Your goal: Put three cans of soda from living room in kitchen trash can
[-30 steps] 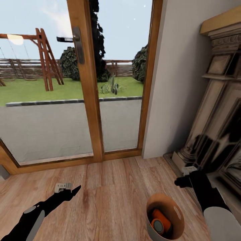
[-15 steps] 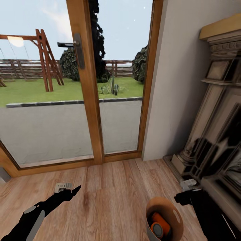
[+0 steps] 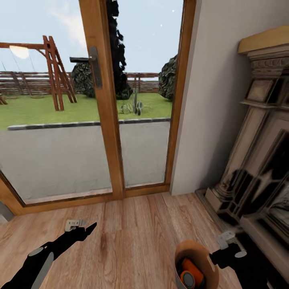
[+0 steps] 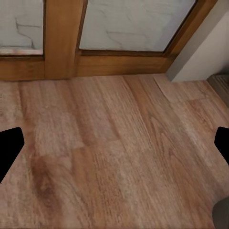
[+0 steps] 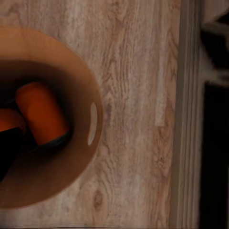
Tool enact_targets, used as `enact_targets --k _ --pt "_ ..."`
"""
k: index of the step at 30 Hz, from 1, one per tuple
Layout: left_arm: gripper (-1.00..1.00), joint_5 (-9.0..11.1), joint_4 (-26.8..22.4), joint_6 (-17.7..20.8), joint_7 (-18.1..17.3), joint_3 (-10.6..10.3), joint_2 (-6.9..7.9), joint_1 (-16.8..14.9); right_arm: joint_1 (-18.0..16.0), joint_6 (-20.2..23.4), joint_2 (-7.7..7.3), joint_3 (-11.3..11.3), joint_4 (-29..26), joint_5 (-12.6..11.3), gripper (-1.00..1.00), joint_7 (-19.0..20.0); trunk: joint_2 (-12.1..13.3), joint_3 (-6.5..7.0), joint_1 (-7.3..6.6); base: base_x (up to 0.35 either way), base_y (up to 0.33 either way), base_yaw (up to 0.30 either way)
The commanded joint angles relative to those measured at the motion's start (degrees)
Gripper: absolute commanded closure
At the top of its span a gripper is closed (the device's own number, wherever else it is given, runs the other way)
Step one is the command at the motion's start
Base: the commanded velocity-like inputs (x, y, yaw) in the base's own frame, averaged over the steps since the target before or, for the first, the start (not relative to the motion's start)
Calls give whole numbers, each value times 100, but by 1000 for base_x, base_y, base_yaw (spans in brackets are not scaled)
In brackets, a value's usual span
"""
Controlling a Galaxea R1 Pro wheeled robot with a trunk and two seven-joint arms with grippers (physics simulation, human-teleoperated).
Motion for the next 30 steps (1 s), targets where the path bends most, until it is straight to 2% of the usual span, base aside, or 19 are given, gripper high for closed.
enact_targets --k 1,4,8,11,14,17,24,27,28,29,30 --pt "-100 -2 20 0 30 0 0 0 70 -72 2 -4 -2 -2 -100 -2 42 19 -23 0 0 0" --pt "-100 -7 124 -10 159 -9 0 0 268 -296 7 -16 -3 -19 -100 -10 162 72 -88 0 0 0" --pt "-100 -14 256 -50 386 -162 0 0 583 -746 4 -64 7 -304 -100 -36 322 144 -176 0 0 0" --pt "-100 -56 306 -72 508 -295 0 0 752 -970 0 -142 29 -581 -100 -55 443 198 -242 0 0 0" --pt "-100 -116 472 -90 648 -373 0 0 900 -1148 -6 -227 45 -760 -100 -64 563 252 -308 0 0 0" --pt "-100 -178 928 -135 781 -416 -10 0 1050 -1338 0 -409 71 -881 -100 -67 683 306 -374 0 0 0" --pt "-100 -210 1767 -292 991 -441 -33 -6 1197 -1695 76 -915 198 -971 -100 -20 964 432 -528 0 0 0" --pt "-100 -214 2076 -409 1090 -445 -34 -6 1222 -1955 138 -1142 358 -1037 -100 -4 1084 485 -594 0 0 0" --pt "-100 -215 2285 -527 1130 -449 -34 -5 1232 -2153 164 -1283 478 -1087 -100 3 1124 503 -616 0 0 0" --pt "-100 -215 2285 -527 1130 -449 -34 -5 1232 -2153 164 -1283 478 -1087 -100 3 1165 521 -638 0 0 0" --pt "-100 -217 2502 -652 1157 -452 -35 -6 1238 -2344 179 -1381 598 -1120 -100 4 1205 539 -660 0 0 0"
